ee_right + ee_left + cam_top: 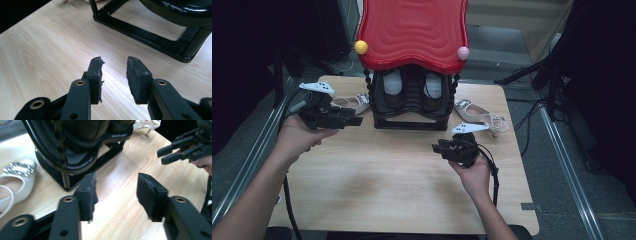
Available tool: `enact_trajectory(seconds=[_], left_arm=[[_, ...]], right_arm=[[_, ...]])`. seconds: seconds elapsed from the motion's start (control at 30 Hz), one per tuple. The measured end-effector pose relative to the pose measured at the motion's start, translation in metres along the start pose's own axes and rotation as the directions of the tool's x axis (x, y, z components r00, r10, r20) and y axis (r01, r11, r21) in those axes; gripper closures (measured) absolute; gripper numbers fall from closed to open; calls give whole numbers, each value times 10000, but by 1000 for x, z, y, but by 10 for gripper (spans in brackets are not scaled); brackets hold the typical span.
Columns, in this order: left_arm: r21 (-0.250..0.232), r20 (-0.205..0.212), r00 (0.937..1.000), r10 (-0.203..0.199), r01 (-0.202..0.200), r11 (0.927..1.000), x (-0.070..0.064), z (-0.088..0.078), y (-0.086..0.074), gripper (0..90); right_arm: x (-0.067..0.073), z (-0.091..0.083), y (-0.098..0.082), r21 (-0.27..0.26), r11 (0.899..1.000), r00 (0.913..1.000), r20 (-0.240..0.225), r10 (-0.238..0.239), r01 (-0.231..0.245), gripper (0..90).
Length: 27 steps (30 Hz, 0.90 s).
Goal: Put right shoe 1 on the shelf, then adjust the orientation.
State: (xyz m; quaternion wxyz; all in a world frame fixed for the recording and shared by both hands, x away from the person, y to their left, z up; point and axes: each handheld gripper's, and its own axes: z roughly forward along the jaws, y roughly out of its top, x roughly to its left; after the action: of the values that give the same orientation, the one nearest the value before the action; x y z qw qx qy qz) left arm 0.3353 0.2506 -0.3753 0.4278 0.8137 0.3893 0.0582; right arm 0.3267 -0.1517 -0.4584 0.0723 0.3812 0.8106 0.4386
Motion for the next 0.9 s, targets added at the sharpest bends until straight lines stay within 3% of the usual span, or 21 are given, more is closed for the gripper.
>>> enact_trajectory(seconds=[0.13, 0.27, 0.47, 0.57, 0.6, 0.9], left_arm=[[25, 69, 9997, -243, 242, 9997, 9, 11, -15, 728], [189, -11, 9996, -287, 287, 9994, 16, 19, -26, 815], [429, -145, 9995, -284, 290, 9987, 27, 29, -36, 857], [368, -36, 9989, -470, 471, 9982, 34, 35, -39, 877], [385, -168, 9986, -491, 498, 9980, 36, 37, -41, 877], [463, -412, 9955, -854, 873, 9951, 67, 68, -49, 900]], right_arm=[[-4, 0, -3, 97, 9999, 9998, 122, 123, -124, 665], [-5, -1, -4, 92, 9998, 9997, 143, 198, -200, 664], [-4, 0, -5, 190, 9998, 9996, 257, 105, -110, 661], [-4, 0, -6, 247, 9996, 9995, 311, 109, -117, 660], [-4, 0, -6, 264, 9996, 9994, 317, 121, -130, 659], [-4, 0, -12, 311, 9991, 9991, 311, 286, -296, 658]])
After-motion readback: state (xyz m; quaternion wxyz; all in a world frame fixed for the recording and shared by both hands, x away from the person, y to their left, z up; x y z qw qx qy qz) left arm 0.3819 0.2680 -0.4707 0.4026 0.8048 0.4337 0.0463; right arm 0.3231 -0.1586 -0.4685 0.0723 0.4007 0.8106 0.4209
